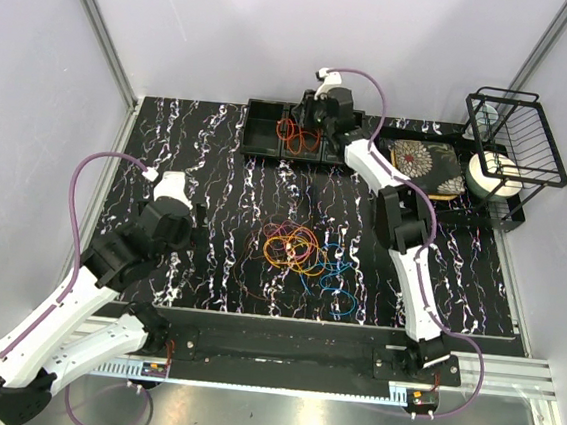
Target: Untangle the cables
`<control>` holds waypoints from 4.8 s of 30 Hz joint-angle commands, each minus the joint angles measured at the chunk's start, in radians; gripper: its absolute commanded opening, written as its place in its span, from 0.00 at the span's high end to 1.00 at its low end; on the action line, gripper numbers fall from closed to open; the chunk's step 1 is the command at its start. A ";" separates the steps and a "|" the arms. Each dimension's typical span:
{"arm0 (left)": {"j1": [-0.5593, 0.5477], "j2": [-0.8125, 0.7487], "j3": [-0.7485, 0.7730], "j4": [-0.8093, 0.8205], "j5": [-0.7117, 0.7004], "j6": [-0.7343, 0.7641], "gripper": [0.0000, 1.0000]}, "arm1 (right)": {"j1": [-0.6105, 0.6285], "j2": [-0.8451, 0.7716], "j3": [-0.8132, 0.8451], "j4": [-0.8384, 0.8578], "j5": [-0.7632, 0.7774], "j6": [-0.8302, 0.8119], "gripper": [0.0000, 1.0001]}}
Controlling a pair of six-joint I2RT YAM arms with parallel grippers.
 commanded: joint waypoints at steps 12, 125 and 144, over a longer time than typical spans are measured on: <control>0.004 -0.011 0.000 0.046 0.001 0.008 0.09 | 0.010 -0.085 0.276 -0.317 0.245 -0.038 0.33; -0.226 0.558 0.070 0.402 0.171 -0.181 0.23 | -0.042 -1.255 -1.246 -0.552 0.077 0.410 0.00; -0.234 0.707 0.035 0.523 0.217 -0.271 0.35 | -0.040 -1.216 -1.258 -0.530 0.051 0.397 0.00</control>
